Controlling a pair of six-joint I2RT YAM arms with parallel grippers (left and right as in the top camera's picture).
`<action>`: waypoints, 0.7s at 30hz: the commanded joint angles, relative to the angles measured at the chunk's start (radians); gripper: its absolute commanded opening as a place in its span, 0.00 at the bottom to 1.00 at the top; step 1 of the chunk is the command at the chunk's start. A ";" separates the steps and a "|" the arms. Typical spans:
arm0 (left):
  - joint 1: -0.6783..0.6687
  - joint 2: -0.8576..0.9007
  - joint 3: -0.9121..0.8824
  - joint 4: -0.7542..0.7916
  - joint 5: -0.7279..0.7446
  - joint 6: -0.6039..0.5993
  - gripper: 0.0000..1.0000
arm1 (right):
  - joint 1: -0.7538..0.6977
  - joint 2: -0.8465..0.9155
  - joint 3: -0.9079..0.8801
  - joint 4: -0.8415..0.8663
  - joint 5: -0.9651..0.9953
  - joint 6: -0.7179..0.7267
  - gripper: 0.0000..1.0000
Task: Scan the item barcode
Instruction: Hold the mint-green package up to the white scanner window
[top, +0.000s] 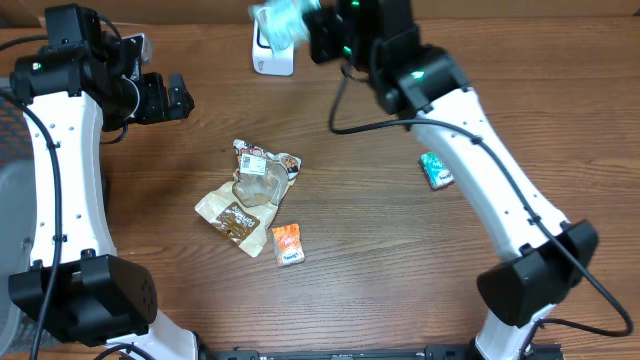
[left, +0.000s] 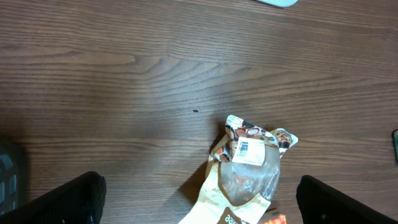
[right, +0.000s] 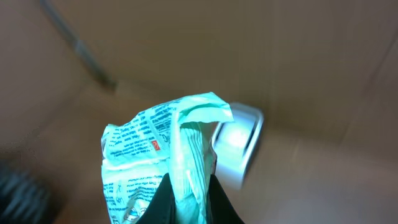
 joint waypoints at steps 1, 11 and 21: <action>-0.007 0.009 0.002 0.001 0.011 0.016 1.00 | 0.007 0.071 0.037 0.128 0.263 -0.247 0.04; -0.007 0.009 0.002 0.001 0.011 0.016 1.00 | 0.007 0.317 0.037 0.550 0.262 -0.903 0.04; -0.007 0.009 0.002 0.001 0.011 0.016 1.00 | 0.006 0.519 0.037 0.890 0.172 -1.327 0.04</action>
